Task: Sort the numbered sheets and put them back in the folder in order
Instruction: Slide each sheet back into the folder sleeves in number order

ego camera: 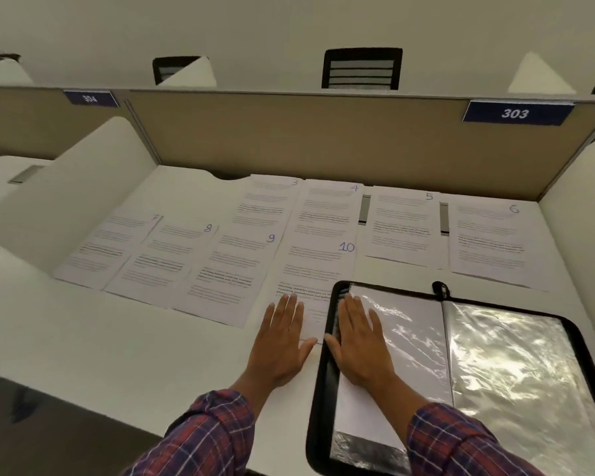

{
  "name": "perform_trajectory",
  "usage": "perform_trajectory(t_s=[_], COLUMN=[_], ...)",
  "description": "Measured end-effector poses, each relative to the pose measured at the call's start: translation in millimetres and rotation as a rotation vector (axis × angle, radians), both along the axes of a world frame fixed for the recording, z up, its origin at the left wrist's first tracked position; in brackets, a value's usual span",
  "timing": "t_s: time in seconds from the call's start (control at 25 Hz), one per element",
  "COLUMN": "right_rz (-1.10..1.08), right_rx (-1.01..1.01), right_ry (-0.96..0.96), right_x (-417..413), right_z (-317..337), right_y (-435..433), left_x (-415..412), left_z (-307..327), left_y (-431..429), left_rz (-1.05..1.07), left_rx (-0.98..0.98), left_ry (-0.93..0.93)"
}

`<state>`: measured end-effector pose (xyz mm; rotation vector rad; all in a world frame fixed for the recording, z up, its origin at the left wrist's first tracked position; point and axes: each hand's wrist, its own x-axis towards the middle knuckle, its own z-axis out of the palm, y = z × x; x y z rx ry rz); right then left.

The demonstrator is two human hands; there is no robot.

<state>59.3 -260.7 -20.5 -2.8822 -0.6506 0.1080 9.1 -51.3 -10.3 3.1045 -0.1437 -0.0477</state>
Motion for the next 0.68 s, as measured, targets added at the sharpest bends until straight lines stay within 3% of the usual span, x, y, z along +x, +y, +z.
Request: perform_trajectory(t_s=[0.68], right_rz=[-0.175], right_rx=[0.012], right_ry=[0.010], right_x=[149.2], right_z=[17.4], right_y=[234.4], left_x=[207.8], left_z=[8.5], left_y=[227.7], left_rz=[-0.117], left_rx=[-0.025], left_ry=[-0.021])
